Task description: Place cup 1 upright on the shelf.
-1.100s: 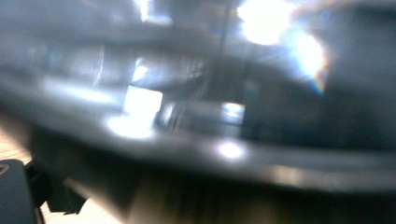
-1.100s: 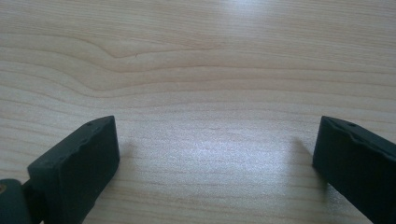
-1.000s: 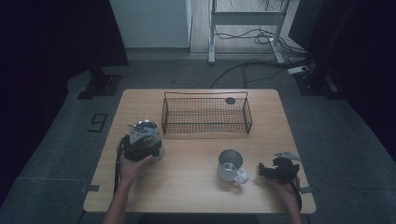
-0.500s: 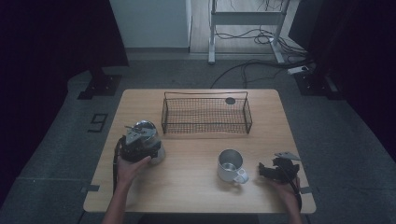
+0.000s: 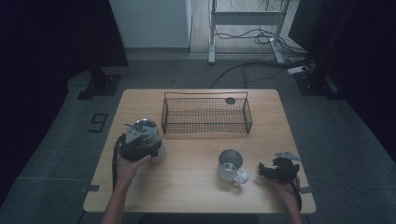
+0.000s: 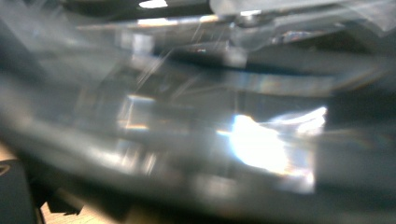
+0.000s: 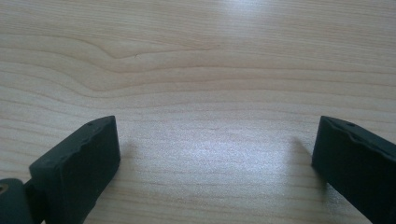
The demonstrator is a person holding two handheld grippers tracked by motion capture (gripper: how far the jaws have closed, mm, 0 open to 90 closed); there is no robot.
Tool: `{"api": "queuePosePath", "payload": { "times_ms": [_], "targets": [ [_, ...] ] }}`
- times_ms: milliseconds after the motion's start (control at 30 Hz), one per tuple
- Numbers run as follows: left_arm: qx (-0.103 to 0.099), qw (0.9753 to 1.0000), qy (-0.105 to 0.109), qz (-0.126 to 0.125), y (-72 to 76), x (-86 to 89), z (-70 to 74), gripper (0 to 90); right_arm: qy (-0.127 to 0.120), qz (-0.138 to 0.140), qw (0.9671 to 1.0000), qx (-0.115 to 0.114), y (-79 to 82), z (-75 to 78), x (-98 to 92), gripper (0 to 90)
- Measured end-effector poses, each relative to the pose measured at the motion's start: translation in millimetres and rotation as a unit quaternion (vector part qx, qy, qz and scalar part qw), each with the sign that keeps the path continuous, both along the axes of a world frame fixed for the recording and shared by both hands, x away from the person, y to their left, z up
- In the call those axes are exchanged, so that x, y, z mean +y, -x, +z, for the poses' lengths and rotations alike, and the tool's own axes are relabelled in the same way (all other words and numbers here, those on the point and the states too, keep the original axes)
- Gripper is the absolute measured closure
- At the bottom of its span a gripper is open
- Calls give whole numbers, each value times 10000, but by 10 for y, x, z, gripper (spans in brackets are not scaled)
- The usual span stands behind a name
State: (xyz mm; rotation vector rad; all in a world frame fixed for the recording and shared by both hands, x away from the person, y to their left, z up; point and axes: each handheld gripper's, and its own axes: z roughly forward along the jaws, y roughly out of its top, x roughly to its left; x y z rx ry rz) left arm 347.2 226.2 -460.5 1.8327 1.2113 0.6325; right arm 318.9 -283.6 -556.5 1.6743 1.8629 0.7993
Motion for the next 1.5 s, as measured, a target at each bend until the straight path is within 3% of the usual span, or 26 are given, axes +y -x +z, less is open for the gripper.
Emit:
{"api": "queuePosePath", "payload": {
  "times_ms": [700,1500],
  "targets": [
    [-32,9998,-7,-180,1,-116,128,42,1,-1,10000,0,0,0,0,7],
    [-71,9998,43,-155,-60,-186,262,42,1,-1,10000,1,0,0,0,7]
  ]
}}
